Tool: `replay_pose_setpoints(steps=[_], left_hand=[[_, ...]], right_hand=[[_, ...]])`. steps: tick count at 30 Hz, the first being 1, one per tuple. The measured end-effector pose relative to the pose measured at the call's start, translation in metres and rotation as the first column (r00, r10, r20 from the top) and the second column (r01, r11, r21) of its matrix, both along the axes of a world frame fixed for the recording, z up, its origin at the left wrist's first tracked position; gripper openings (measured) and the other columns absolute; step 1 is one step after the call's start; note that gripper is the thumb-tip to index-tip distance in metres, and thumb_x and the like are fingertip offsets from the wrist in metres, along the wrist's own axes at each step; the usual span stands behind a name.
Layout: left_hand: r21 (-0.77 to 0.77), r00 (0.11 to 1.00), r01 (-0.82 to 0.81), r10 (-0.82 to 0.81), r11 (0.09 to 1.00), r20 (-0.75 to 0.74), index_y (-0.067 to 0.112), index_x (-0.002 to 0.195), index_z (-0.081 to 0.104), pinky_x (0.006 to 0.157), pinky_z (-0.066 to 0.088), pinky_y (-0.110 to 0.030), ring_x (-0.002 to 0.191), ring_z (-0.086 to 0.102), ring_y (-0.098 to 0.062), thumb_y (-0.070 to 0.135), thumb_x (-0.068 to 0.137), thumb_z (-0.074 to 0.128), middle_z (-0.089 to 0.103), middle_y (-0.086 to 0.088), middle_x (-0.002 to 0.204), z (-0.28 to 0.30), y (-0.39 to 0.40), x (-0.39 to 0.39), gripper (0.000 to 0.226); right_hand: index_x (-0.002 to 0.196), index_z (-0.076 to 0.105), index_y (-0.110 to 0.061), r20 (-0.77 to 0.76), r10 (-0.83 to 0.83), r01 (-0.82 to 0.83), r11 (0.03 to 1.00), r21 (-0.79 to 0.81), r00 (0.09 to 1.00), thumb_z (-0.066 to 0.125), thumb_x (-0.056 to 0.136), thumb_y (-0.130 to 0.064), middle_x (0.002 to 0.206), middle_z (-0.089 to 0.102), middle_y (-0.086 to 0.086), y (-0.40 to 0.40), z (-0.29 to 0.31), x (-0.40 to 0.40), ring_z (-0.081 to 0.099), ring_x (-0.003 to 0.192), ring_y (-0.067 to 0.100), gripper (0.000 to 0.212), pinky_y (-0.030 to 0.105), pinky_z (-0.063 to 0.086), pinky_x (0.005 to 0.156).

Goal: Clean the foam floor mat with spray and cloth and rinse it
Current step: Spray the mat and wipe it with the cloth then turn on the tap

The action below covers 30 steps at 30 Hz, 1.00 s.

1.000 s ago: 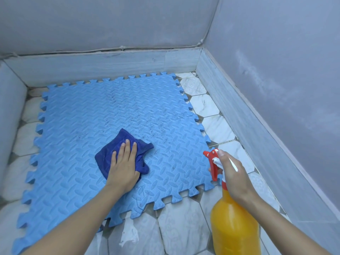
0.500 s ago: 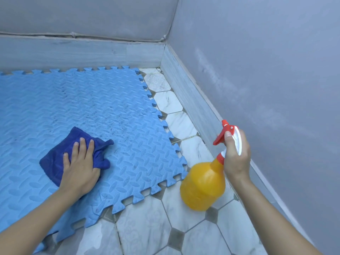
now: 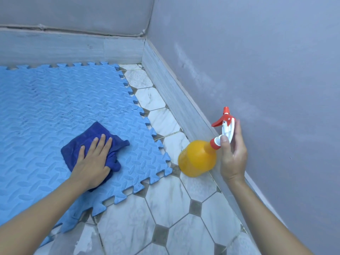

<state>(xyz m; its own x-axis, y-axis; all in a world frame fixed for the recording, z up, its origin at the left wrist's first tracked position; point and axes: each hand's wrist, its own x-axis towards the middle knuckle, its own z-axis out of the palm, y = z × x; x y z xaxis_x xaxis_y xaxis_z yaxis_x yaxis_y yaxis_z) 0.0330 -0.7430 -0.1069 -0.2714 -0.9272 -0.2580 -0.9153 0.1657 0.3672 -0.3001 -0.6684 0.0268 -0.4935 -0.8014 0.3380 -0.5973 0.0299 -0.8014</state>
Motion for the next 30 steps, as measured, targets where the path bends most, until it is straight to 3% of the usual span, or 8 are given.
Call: replay_pose_setpoints(steps=[4,7,11,14,19,23,26,30], left_hand=[[0.018,1.0,0.007,-0.008,1.0,0.021,0.027,0.15,-0.013,0.116,-0.007,-0.047,0.145,-0.016,-0.013,0.018,0.089,0.036,-0.02,0.007,0.157,0.003,0.0,0.006,0.079],[0.007,0.999,-0.024,0.024,1.0,0.042,0.026,0.151,-0.009,0.116,-0.007,-0.047,0.146,-0.014,-0.012,0.018,0.089,0.036,-0.017,0.008,0.158,0.006,-0.001,0.016,0.077],[-0.028,0.993,-0.082,0.084,0.996,0.083,0.023,0.151,-0.009,0.116,-0.005,-0.047,0.146,-0.011,-0.014,0.017,0.088,0.034,-0.013,0.007,0.159,0.009,-0.002,0.038,0.076],[-0.048,0.979,-0.141,0.147,0.989,0.14,0.019,0.151,-0.01,0.116,-0.004,-0.048,0.147,-0.008,-0.02,0.021,0.091,0.034,-0.011,0.002,0.16,0.012,-0.006,0.059,0.075],[-0.09,0.93,-0.35,0.357,0.932,0.083,0.017,0.152,0.005,0.116,-0.002,-0.05,0.146,-0.004,-0.032,0.03,0.086,0.028,0.0,-0.008,0.16,0.015,-0.009,0.094,0.072],[-0.078,0.992,-0.121,0.123,0.99,0.022,0.015,0.152,0.001,0.117,-0.01,-0.04,0.145,-0.017,-0.023,0.052,0.067,0.005,-0.014,-0.003,0.159,0.007,0.001,0.067,0.093],[-0.143,0.997,-0.081,0.082,0.986,0.001,0.013,0.152,0.007,0.118,-0.009,-0.041,0.145,-0.017,-0.022,0.068,0.082,0.018,-0.01,-0.005,0.16,-0.008,0.004,0.036,0.09],[-0.252,0.997,-0.081,0.08,0.964,-0.016,0.012,0.149,0.025,0.118,-0.004,-0.04,0.146,-0.007,-0.015,0.065,0.09,0.028,0.004,-0.004,0.16,-0.022,-0.017,0.03,0.079]], right_hand=[[0.154,0.025,-0.011,-0.105,-0.031,0.022,0.996,-0.082,0.994,0.042,0.089,-0.053,0.161,0.023,-0.002,-0.013,0.027,0.012,0.019,0.148,0.005,0.08,0.037,0.021,0.122],[0.153,0.024,0.0,-0.308,0.024,-0.076,0.984,-0.16,0.951,0.04,0.093,-0.046,0.162,0.018,0.014,-0.027,0.05,0.029,0.015,0.151,0.018,0.077,0.048,0.013,0.123],[0.152,0.018,0.004,-0.485,0.153,-0.254,0.956,-0.149,0.861,0.041,0.093,-0.044,0.162,0.016,0.019,-0.053,0.06,0.07,0.013,0.152,0.027,0.079,0.052,0.003,0.123],[0.154,0.012,-0.001,-0.491,0.268,-0.334,0.941,-0.049,0.829,0.042,0.094,-0.045,0.163,0.014,0.015,-0.08,0.036,0.107,0.009,0.152,0.024,0.08,0.048,-0.001,0.123],[0.158,0.003,-0.019,-0.484,0.545,-0.429,0.838,0.338,0.685,0.036,0.097,-0.057,0.166,0.0,0.002,-0.13,-0.04,0.155,-0.004,0.152,0.017,0.079,0.047,-0.006,0.121],[0.158,0.004,-0.025,-0.506,0.655,-0.354,0.743,0.568,0.561,0.029,0.1,-0.057,0.166,-0.002,0.002,-0.161,-0.097,0.172,-0.005,0.152,0.022,0.07,0.053,-0.003,0.121],[0.158,0.008,-0.026,-0.478,0.645,-0.28,0.725,0.629,0.596,0.023,0.103,-0.051,0.166,0.002,0.002,-0.17,-0.132,0.168,-0.003,0.152,0.022,0.062,0.053,-0.003,0.121],[0.156,0.021,-0.021,-0.509,0.56,-0.22,0.784,0.58,0.653,0.023,0.105,-0.039,0.164,0.015,0.004,-0.166,-0.158,0.159,0.007,0.152,0.023,0.054,0.053,0.0,0.121]])
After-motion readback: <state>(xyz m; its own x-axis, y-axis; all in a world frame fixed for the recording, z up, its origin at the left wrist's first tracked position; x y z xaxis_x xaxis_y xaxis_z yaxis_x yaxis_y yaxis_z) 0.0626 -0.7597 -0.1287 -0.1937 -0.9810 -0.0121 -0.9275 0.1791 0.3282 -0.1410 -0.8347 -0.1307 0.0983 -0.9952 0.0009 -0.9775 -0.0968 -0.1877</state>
